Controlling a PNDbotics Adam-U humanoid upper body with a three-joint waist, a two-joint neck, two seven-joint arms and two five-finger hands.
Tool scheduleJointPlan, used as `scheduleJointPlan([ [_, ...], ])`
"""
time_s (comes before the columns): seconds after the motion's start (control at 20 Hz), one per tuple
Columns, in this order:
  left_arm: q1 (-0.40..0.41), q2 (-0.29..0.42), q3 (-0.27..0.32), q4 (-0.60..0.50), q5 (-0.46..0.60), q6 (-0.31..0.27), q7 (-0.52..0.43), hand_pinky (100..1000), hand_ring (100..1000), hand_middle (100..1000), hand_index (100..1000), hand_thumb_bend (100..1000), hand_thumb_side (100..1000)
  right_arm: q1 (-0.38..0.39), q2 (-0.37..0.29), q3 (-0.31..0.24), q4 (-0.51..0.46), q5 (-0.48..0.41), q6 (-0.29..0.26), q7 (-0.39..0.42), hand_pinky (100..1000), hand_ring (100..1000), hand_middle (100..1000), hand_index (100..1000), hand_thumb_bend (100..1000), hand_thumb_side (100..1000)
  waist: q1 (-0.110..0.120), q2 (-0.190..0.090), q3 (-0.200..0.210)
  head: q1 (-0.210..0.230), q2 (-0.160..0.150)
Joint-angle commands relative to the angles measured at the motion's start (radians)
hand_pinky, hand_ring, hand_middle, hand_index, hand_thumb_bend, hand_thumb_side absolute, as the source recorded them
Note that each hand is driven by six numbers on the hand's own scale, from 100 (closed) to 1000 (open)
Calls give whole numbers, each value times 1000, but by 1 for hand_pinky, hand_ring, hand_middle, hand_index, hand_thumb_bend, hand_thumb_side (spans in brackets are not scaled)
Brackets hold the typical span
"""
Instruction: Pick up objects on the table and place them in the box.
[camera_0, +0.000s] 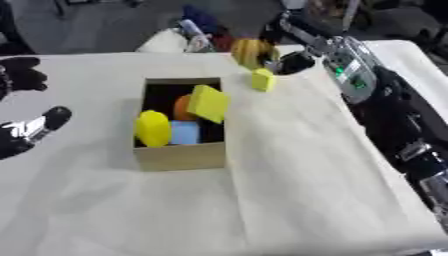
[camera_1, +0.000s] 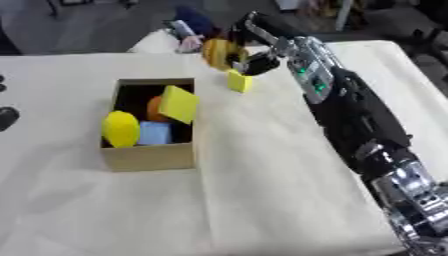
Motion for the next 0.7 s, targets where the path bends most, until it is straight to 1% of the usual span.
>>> scheduleJointPlan([
  [0.05,-18,5,4,-30,7,-1,8,780,631,622,814,774,563,-51,16,30,-44,-15,-6,52,683,637,340,404,100,100,6,-24,12,-19,-6],
  [0.15,-22,2,4,-37,9,-2,7,781,628,622,814,775,562,-66,39,29,-23,1,-3,86,689,648,353,418,100,100,6,-22,25,-31,-8],
  [0.25,-28,-3,2,-43,12,-2,5,781,626,622,814,776,561,-76,63,15,14,23,3,111,693,657,370,435,100,100,8,-18,38,-40,-13],
  [0.35,-33,-10,1,-49,14,-3,3,781,626,622,814,776,561,-83,87,-2,58,49,11,120,697,667,393,459,100,100,10,-14,50,-50,-18],
  [0.5,-40,-20,-1,-58,18,-3,-3,782,626,622,814,775,561,-91,119,-22,127,97,23,107,705,687,445,516,107,100,12,-8,67,-65,-25],
  [0.55,-42,-23,-2,-59,19,-3,-4,782,626,622,815,775,561,-91,128,-26,146,114,24,101,708,695,468,544,114,100,12,-6,70,-68,-27],
  [0.7,-43,-27,-2,-62,20,-2,-9,783,626,623,815,774,563,-86,149,-24,187,168,16,94,730,741,569,697,157,107,15,-3,76,-74,-30],
])
